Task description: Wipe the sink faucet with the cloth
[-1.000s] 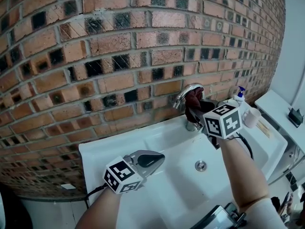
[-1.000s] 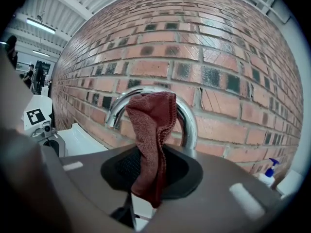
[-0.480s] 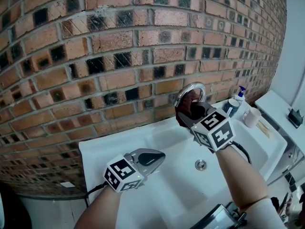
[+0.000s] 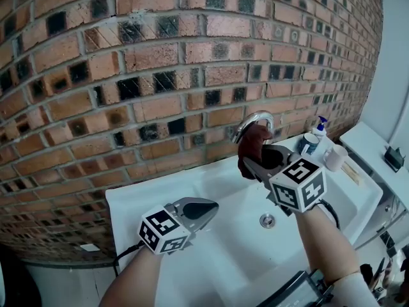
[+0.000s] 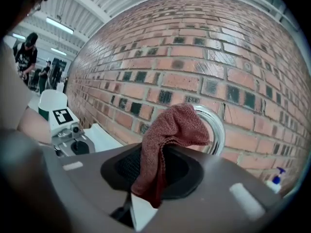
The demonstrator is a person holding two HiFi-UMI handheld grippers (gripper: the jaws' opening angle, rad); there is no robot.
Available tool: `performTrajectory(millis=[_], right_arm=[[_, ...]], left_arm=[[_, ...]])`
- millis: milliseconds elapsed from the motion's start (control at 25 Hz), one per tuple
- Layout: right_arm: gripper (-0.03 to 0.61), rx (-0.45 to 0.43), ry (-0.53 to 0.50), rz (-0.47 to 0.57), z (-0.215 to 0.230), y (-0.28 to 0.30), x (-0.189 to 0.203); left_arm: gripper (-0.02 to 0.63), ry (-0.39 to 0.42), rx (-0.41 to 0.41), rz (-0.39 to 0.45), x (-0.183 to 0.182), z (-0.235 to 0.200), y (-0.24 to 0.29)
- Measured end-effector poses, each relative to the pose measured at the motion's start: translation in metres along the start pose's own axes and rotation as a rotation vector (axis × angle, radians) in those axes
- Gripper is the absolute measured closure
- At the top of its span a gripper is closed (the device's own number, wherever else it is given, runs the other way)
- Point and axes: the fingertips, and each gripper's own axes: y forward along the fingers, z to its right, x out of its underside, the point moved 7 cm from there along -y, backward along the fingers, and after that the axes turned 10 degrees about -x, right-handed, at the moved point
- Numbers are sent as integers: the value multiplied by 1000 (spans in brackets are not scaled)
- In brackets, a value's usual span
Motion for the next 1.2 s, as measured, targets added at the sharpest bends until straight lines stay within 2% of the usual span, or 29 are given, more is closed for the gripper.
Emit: performTrajectory(millis=[120,240,480,680,800,1200], right_arm=[[488,-113,79,59,-25,-5,7],[486,-221,122,74,-54,-1,26],[486,-327,245,100,-70,14,78],[488,-424,237,105,-77,21,100],[491,-454,265,96,-78,28,109],[492,-451,275,71,-77,32,115]], left_arm=[[607,-43,-10,-14,3,-4,0],[607,-84,-24,-19,5,-9,-2],[607,-96,-25,-18,4,-11,-3],[607,-87,12,-33,4,-9,-2],[607,-76,26,-40,5,-7,-1],[607,-72,44,-32,5,-6,-2]])
